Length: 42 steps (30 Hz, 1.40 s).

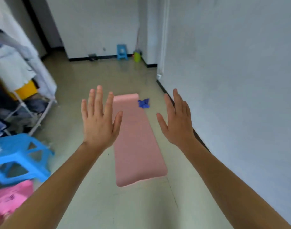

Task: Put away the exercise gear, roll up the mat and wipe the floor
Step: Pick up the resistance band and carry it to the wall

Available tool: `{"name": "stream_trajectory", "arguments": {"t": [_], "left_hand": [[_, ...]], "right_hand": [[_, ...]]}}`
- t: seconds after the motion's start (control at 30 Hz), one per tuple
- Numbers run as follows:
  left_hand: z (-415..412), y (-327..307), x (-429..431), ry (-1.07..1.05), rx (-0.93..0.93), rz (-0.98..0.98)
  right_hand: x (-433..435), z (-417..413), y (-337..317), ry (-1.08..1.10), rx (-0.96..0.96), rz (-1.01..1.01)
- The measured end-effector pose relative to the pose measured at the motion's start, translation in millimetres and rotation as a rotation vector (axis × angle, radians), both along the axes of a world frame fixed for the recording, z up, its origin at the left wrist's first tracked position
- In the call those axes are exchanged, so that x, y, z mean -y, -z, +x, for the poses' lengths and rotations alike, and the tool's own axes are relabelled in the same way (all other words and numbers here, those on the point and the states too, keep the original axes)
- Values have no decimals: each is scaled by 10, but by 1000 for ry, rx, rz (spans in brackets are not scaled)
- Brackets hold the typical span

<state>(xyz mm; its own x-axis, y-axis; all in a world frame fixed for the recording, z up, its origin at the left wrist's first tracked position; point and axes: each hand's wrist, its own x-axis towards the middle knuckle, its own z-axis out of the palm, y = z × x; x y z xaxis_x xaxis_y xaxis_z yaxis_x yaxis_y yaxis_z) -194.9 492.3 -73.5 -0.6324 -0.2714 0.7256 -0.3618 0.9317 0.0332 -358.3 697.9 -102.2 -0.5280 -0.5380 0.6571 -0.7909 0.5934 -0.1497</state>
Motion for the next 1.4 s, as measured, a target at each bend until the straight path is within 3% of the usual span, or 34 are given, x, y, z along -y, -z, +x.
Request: {"name": "stream_trajectory", "arguments": {"t": [0.3, 0.53, 0.77, 1.07, 1.27, 1.4], "left_hand": [[-74, 508, 1706, -242, 93, 110], [-760, 273, 3177, -332, 164, 122], [-892, 224, 4887, -414, 133, 59], [-1313, 377, 7368, -298, 222, 108], [-2110, 195, 8657, -127, 255, 31], [-2772, 514, 9293, -54, 328, 59]], "right_hand": [[2014, -627, 394, -195, -6, 141], [3804, -1273, 378, -283, 90, 154], [5751, -1549, 319, -372, 126, 170], [8033, -1868, 458, -240, 138, 223], [8787, -2412, 299, -79, 133, 166], [9158, -2917, 510, 27, 176, 174]]}}
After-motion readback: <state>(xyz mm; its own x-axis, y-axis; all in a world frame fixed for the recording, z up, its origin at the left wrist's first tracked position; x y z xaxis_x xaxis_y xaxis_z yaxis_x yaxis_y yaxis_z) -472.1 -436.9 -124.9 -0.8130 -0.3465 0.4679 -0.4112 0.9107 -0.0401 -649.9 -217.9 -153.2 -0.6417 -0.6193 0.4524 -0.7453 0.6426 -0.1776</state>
